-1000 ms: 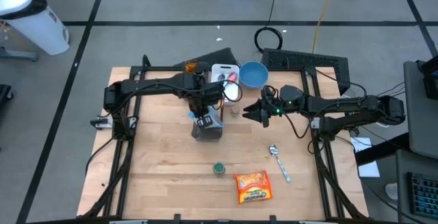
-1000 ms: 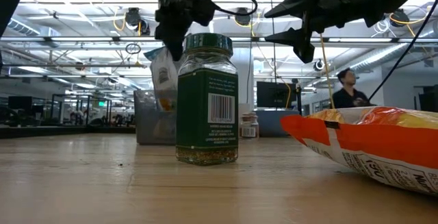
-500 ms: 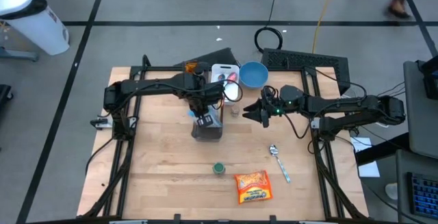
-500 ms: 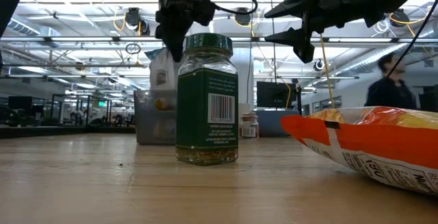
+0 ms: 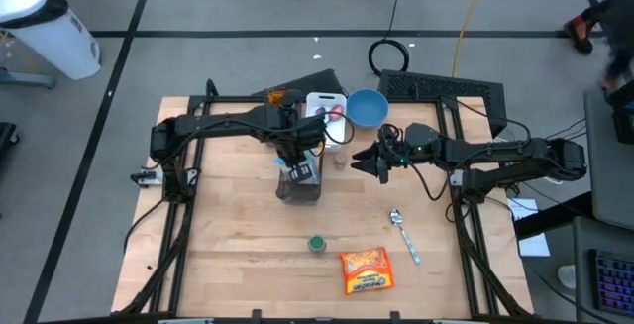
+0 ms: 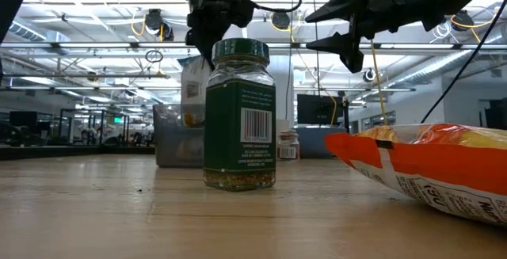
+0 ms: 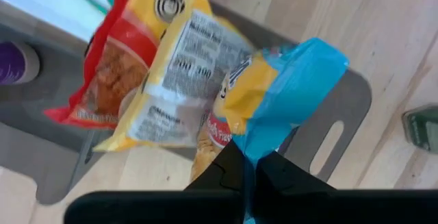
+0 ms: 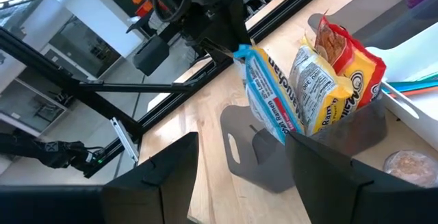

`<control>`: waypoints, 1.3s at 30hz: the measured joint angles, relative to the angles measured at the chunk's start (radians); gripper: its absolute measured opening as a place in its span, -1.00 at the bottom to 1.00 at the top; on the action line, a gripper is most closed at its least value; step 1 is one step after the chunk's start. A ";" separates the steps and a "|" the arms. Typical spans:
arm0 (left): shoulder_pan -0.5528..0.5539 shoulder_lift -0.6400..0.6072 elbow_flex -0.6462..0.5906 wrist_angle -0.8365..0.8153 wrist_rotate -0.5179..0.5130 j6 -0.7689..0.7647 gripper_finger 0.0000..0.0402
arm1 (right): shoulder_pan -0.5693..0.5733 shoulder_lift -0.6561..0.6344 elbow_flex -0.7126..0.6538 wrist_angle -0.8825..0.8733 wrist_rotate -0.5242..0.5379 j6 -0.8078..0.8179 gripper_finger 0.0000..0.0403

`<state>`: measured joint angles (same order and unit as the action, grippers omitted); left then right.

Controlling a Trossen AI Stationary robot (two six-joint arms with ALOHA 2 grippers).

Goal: Pick & Place Food Item
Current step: Put the blue noodle pack into the bottom black bin

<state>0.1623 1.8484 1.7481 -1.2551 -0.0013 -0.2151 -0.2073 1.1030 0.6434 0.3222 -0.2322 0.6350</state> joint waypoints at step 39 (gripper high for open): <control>0.001 0.090 0.000 0.097 0.000 0.053 -0.97 | 0.000 0.001 0.000 -0.001 0.023 0.005 0.05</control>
<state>0.1631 1.9385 1.7477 -1.1578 -0.0010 -0.1625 -0.2073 1.1038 0.6434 0.3210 -0.2091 0.6395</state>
